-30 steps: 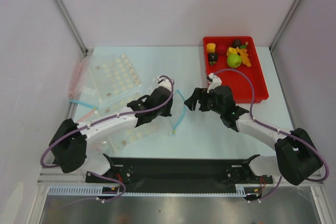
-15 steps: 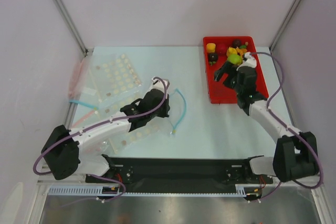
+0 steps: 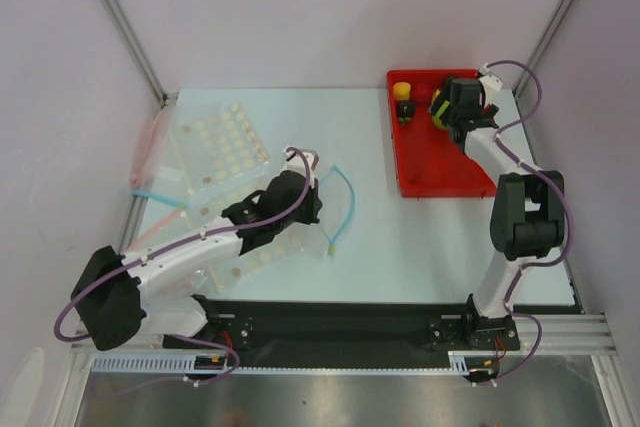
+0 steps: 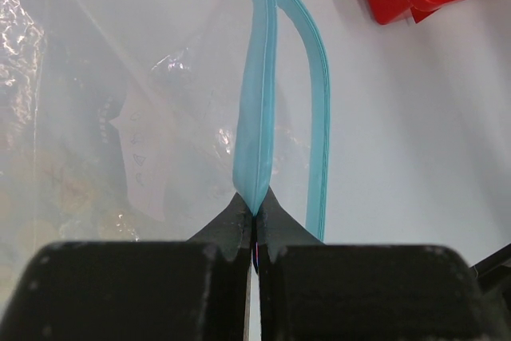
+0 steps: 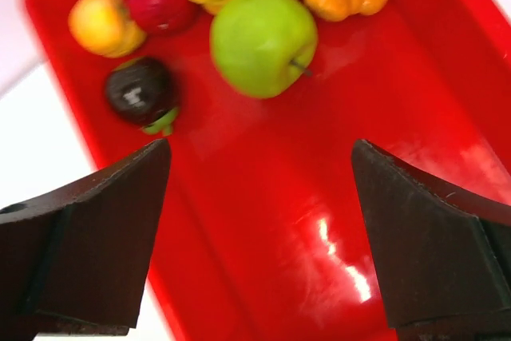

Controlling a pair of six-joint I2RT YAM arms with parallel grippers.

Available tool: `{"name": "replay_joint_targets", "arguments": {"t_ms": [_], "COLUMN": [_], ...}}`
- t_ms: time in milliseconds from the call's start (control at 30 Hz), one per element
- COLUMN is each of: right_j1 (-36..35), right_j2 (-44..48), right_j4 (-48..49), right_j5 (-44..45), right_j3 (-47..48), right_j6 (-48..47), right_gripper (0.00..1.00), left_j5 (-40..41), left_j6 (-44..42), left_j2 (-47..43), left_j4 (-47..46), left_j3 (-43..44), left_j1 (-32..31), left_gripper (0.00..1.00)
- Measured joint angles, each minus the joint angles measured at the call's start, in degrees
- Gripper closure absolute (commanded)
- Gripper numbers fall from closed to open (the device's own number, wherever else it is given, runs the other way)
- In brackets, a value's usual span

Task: Place the food in the zip-top bag and seal the zipper
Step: Pick up the fake fruit from the bin.

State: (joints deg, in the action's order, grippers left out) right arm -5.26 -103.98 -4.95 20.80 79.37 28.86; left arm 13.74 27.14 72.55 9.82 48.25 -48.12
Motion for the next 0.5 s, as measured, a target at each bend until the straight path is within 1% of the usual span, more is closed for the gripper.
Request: {"name": "replay_joint_targets", "arguments": {"t_ms": [167,367,500], "right_j1": [0.3,0.3,0.3], "right_j2": [-7.0,-16.6,-22.3], "right_j4": [-1.0,-4.7,-8.5], "right_j5": [2.0,1.5,0.0], "right_j3": [6.5,21.1,28.8], "right_j6": [-7.3,-18.6,-22.1], "right_gripper": [0.00,0.00,0.00], "left_j5": [0.6,0.5,-0.3], "left_j6": [0.4,0.4,0.4], "left_j2": [-2.7,-3.8,-3.8], "left_j4": [0.2,0.4,0.6], "left_j3": [-0.3,-0.3,-0.3], "left_j1": [0.0,0.0,0.0], "left_gripper": [1.00,0.99,1.00]}}
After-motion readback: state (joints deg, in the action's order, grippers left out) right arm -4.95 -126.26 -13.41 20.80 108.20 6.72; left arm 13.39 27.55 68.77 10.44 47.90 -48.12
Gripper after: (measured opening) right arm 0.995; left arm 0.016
